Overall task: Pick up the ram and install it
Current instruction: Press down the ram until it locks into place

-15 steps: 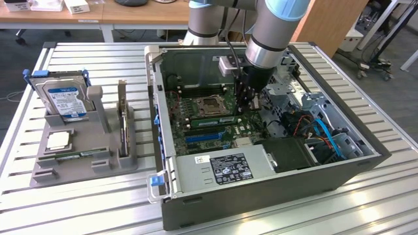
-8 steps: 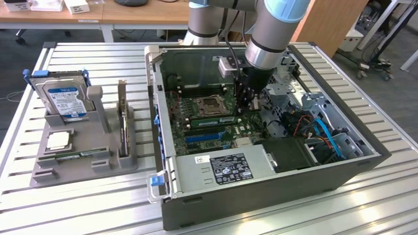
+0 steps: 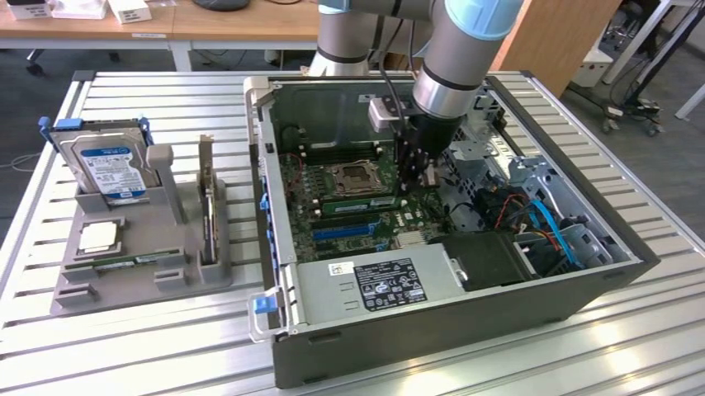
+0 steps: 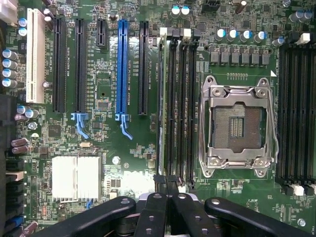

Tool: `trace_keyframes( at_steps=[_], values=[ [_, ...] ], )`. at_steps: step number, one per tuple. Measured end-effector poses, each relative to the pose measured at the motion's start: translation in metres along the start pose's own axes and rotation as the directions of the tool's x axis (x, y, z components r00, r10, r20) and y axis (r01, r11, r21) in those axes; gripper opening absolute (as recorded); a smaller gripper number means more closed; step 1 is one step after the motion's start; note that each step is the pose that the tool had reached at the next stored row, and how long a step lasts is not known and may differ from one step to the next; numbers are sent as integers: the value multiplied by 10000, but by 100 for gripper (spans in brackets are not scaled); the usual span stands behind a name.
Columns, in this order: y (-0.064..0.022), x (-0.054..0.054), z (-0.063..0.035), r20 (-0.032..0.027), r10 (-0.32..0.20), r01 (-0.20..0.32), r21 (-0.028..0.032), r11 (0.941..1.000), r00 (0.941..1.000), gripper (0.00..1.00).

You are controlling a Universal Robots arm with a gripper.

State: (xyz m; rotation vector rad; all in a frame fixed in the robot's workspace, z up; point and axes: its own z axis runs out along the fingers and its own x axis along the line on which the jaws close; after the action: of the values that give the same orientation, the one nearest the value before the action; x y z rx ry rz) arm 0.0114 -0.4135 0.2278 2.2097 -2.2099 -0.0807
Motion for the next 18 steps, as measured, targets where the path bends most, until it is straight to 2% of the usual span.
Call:
trace_keyframes(
  at_steps=[18],
  values=[
    [-1, 2, 36, -3, 0, 0, 0, 10000, 10000, 10]
  ],
)
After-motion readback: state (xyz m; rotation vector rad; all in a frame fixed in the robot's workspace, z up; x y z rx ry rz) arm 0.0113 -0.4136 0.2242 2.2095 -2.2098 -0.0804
